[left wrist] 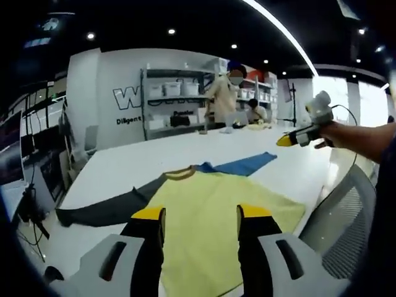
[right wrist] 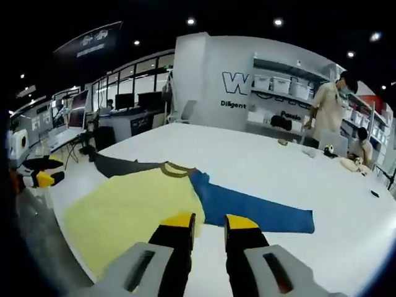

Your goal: Fold the garment on the visible template until the final outline fits inside the template.

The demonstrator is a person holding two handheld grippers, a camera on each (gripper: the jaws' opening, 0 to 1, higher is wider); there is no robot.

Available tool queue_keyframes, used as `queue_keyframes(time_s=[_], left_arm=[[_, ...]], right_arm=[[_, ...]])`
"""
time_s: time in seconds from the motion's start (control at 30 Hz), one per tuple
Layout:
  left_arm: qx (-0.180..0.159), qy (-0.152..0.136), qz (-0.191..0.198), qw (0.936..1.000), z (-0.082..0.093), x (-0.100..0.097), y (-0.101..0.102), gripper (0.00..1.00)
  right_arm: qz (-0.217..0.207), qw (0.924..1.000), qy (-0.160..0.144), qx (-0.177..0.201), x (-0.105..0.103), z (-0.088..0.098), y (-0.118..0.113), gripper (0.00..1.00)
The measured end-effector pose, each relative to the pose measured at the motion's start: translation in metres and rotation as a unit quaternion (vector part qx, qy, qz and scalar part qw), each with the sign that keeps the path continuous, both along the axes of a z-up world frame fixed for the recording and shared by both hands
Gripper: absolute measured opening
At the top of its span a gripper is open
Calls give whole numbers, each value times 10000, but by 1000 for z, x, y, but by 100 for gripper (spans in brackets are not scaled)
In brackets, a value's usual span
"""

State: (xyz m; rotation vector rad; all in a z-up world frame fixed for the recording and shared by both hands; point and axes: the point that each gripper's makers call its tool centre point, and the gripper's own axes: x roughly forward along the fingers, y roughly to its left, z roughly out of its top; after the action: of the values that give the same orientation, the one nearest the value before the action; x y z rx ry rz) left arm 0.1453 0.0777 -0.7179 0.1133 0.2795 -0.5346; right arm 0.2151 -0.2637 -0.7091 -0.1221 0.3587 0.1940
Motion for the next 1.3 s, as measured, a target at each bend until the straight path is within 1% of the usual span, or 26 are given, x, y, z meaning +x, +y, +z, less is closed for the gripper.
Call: queue_keyframes(time_s=[0.03,0.07,0.1,0.13,0.2,0.27,0.3,0.33,0.47,0.53,0.6,0.63,0.67,0.7,0.73,0.8,0.83,0.93,0.97,1.0,1.03,1.07,1.17,1.23,1.27,1.3], left_arm=[[-25,2,14,10000,9,-20,7,44],[-24,-33,35,10000,12,-24,9,44],[-39,-105,68,9999,16,-24,10,43],[-57,-119,100,9999,17,-23,11,43],[-100,-45,110,9999,14,-22,9,43],[-58,-57,120,9999,13,-21,10,43],[-78,-54,124,9999,13,-20,10,42],[-126,-43,111,9998,12,-18,9,42],[-163,-128,209,9996,14,-12,8,42],[-154,-169,214,9995,14,-13,8,42],[-163,-157,244,9994,13,-12,9,42],[-151,-187,254,9994,15,-13,10,42],[-147,-210,263,9993,16,-13,10,42],[-144,-229,273,9993,17,-12,10,42],[-146,-296,280,9991,19,-10,9,42],[-99,-368,302,9988,21,-7,10,42],[-159,-403,308,9986,23,-6,10,41],[-183,-435,348,9983,24,-6,11,41],[-195,-466,348,9981,18,38,-6,41],[-185,-475,353,9981,14,52,-12,41],[-150,-430,340,9984,10,55,-15,41],[-168,-289,323,9989,4,55,-18,41],[-97,-439,386,9982,10,59,-18,41],[-151,-358,463,9982,8,61,-15,41],[-144,-349,488,9981,8,61,-14,41],[-155,-334,504,9980,6,62,-12,41]], right_arm=[[-97,9999,-15,23,3,1,-6,15],[-265,9996,-54,-38,8,3,-17,15],[-360,9992,-110,-136,11,5,-24,16],[-388,9991,-81,-133,14,5,-29,15],[-459,9988,-126,-123,19,8,-37,15],[-668,9973,-249,-167,26,14,-51,15],[-733,9968,-262,-179,28,14,-57,15],[-905,9951,-318,-227,32,15,-68,15],[-1412,9896,-260,-28,41,6,-99,15],[-1557,9871,-366,-54,46,5,-111,15],[-1683,9852,-322,-102,48,0,-122,15],[-1807,9831,-234,-172,50,-8,-133,15],[-1839,9827,-196,-139,50,-10,-135,15],[-1935,9810,-142,-19,52,-17,-143,15],[-2011,9795,-103,-17,53,-21,-149,15],[-2082,9781,-30,8,57,-29,-157,15],[-2088,9780,10,-3,58,-33,-160,15],[-2100,9775,149,-143,64,-43,-169,14],[-2118,9771,167,-141,65,-45,-172,15],[-2160,9761,197,-140,66,-47,-176,15],[-2218,9747,253,-109,68,-50,-181,15],[-2246,9740,271,-110,69,-52,-185,15],[-2341,9712,421,-110,74,-64,-195,14],[-2364,9704,491,-103,78,-71,-198,14],[-2398,9688,622,-104,83,-83,-203,14],[-2411,9679,700,-108,85,-89,-205,13]])
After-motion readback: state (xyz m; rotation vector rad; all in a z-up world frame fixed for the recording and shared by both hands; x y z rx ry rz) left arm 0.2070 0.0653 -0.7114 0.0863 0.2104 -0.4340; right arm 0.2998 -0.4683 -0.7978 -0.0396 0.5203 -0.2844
